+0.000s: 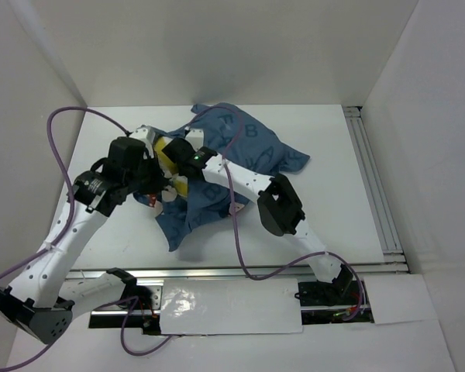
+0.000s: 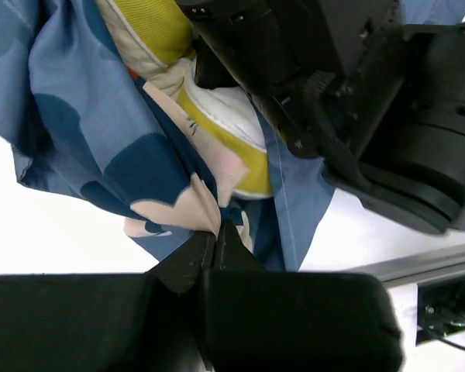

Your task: Put the pillow into the pillowcase

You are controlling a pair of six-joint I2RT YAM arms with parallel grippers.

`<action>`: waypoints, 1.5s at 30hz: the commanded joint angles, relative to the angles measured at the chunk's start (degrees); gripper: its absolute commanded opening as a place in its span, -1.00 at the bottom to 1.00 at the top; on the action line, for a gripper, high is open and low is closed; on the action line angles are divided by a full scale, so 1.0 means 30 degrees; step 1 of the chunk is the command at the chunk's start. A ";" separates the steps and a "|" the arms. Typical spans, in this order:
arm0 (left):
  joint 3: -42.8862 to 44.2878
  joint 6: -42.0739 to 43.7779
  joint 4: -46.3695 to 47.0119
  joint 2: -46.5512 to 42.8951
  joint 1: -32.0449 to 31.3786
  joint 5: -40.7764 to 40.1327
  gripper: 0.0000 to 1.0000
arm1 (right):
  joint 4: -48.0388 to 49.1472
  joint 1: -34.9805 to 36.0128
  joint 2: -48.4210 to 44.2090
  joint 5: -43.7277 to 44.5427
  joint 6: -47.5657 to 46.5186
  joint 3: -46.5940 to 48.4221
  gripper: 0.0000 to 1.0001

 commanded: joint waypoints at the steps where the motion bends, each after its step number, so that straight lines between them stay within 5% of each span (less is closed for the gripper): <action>1: 0.4443 -0.0132 0.3628 -0.2717 -0.0536 0.3140 -0.87 | -0.3242 -0.1281 0.4267 0.3356 -0.0075 -0.2669 -1.00; 5: 0.5027 -0.0132 0.3245 -0.2717 -0.0536 0.2026 -0.71 | -0.3852 -0.1107 0.4265 0.4144 -0.0075 -0.2703 -1.00; 9: 0.5293 -0.0687 0.3421 -0.1959 -0.0536 0.0503 -0.83 | -0.4382 0.0357 0.3101 0.6809 0.0331 -0.5272 -1.00; 13: 0.3661 -0.1360 0.3216 -0.1313 -0.0536 0.0090 -0.96 | -0.1022 0.0535 0.0005 0.2527 -0.1301 -0.9693 -1.00; 15: 0.2603 -0.1711 0.3013 -0.1311 -0.0536 0.0090 -0.96 | 0.1995 0.0068 -0.1759 0.0697 -0.2093 -1.2273 -0.84; 19: -0.1140 -0.2998 0.2661 -0.2363 -0.0536 -0.0375 -0.33 | 0.4754 0.0066 -0.6529 -0.1123 -0.4315 -1.4300 -0.09; 20: -0.1645 -0.3235 0.2659 -0.2801 -0.0536 -0.0640 0.05 | 0.5397 0.0066 -0.7181 -0.1417 -0.4671 -1.4738 0.11; 25: -0.2646 -0.4114 0.1169 -0.2546 -0.0536 -0.3124 0.36 | 0.6341 0.0066 -1.0172 -0.3409 -0.7013 -1.5387 0.48; 27: -0.2646 -0.4585 0.0521 -0.2163 -0.0536 -0.3862 0.66 | 0.6778 0.0066 -1.1315 -0.3820 -0.7250 -1.5766 0.61; 31: -0.3025 -0.5230 0.0169 -0.1079 -0.0536 -0.4655 0.97 | 0.6780 -0.0110 -1.2664 -0.3620 -0.8071 -1.5767 0.63; 38: -0.3818 -0.5816 0.1864 0.1761 0.0106 -0.5242 0.96 | 0.7948 -0.0285 -1.4305 -0.3642 -0.9593 -1.6204 0.63; 45: -0.4814 -0.5435 0.3213 0.4692 0.1425 -0.4338 0.75 | 1.1905 -0.0285 -1.4690 -0.9616 -1.3165 -1.7057 0.63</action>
